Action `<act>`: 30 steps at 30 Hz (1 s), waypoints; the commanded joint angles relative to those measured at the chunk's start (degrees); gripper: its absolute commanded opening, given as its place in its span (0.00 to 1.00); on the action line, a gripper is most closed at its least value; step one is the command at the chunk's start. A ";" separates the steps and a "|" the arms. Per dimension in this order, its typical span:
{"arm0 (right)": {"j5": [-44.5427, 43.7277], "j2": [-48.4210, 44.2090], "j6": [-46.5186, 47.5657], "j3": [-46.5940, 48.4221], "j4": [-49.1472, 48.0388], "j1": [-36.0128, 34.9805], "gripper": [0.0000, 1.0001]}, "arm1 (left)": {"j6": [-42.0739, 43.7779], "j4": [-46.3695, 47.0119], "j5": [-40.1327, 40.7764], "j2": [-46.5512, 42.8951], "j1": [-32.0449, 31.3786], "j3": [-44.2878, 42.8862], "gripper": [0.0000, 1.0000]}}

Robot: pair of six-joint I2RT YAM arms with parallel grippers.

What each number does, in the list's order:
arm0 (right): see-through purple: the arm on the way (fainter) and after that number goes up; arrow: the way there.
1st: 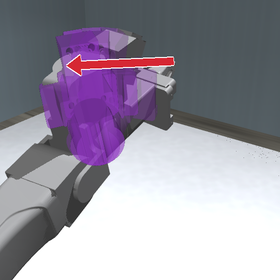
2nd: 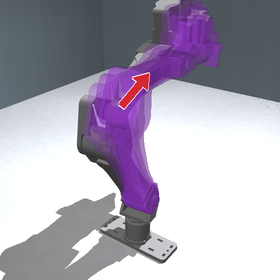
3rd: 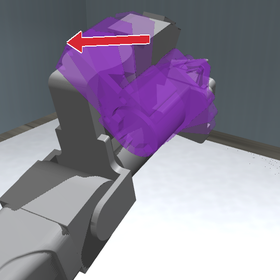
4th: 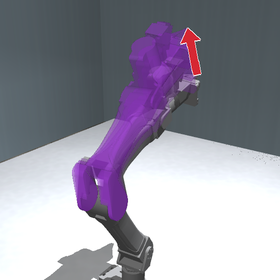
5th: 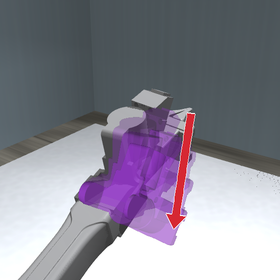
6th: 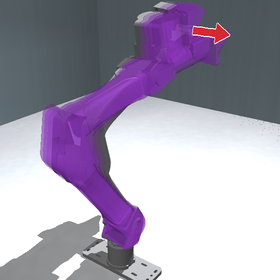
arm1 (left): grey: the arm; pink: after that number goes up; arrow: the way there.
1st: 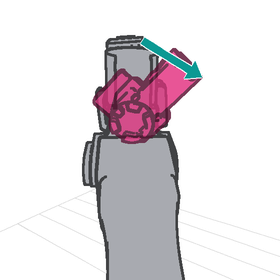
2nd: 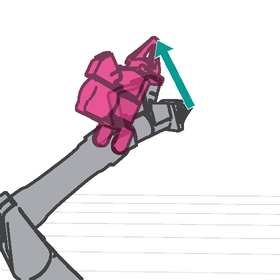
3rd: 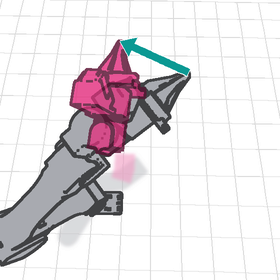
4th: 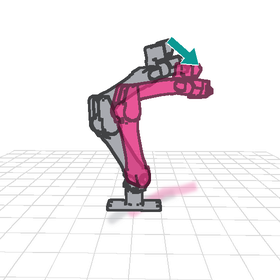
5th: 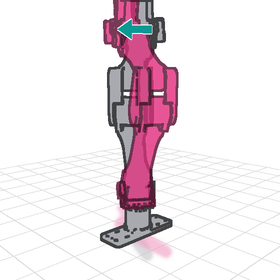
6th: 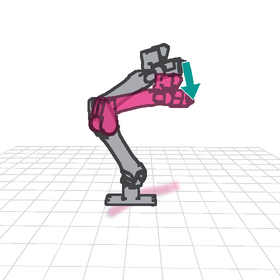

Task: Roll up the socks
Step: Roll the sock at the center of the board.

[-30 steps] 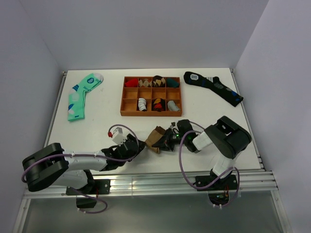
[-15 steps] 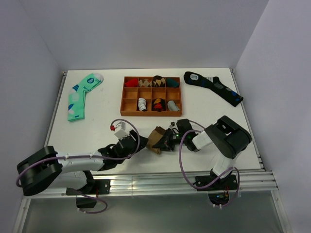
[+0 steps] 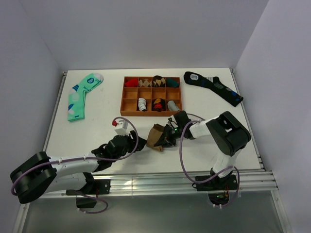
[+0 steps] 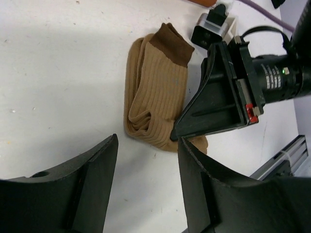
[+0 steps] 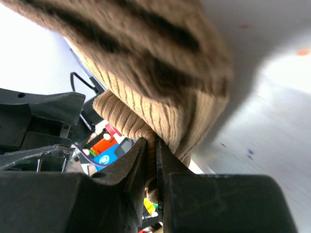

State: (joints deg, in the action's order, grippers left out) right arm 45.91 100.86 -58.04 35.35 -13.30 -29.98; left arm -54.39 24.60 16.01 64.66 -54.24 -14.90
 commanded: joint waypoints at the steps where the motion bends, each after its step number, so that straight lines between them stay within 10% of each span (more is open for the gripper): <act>1: -0.73 0.57 6.61 2.26 12.40 1.94 0.00 | 5.95 2.82 -3.09 1.07 0.27 -2.50 0.59; 30: -4.16 7.07 29.56 20.80 44.94 2.82 0.01 | 25.21 3.00 -12.14 6.61 0.19 -6.99 0.54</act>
State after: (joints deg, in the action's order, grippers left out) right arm 46.13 106.76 -32.34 53.95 25.21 -27.70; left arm -32.08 28.62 4.34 71.83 -54.19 -20.38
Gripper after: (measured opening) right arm 0.161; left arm 0.538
